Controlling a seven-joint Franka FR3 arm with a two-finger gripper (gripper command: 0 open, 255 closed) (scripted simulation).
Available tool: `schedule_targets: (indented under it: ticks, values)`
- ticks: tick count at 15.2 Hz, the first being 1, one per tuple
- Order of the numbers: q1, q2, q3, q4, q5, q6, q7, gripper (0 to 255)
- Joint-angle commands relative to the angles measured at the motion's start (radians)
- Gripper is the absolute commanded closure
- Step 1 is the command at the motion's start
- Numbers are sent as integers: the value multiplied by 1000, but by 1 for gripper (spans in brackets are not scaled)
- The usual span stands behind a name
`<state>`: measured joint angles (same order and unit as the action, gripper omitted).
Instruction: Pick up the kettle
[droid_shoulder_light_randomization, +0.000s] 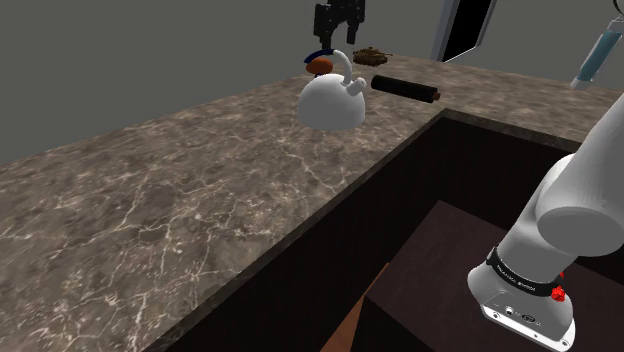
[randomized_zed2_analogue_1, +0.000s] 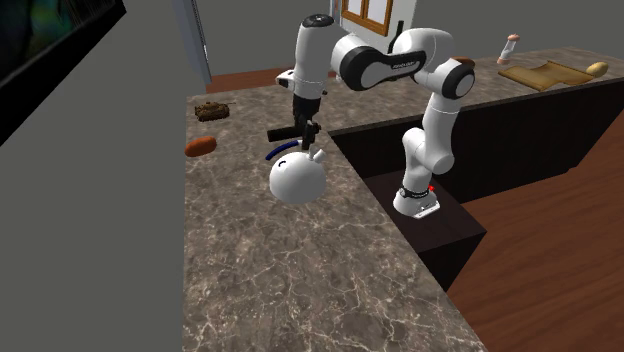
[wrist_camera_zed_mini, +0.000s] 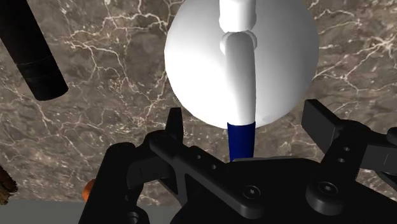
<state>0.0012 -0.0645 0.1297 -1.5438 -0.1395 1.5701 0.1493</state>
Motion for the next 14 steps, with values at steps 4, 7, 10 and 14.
schedule_targets:
  ticks: [4, 7, 10, 14]
  values:
    - [-1, -12, -2, -50, 2, 39, 2, 0]
    - [-1, -12, -2, -51, 2, 39, 3, 255]
    - [-1, -12, -2, -51, 2, 40, 3, 255]
    - [-1, -12, -2, -50, 2, 39, 2, 255]
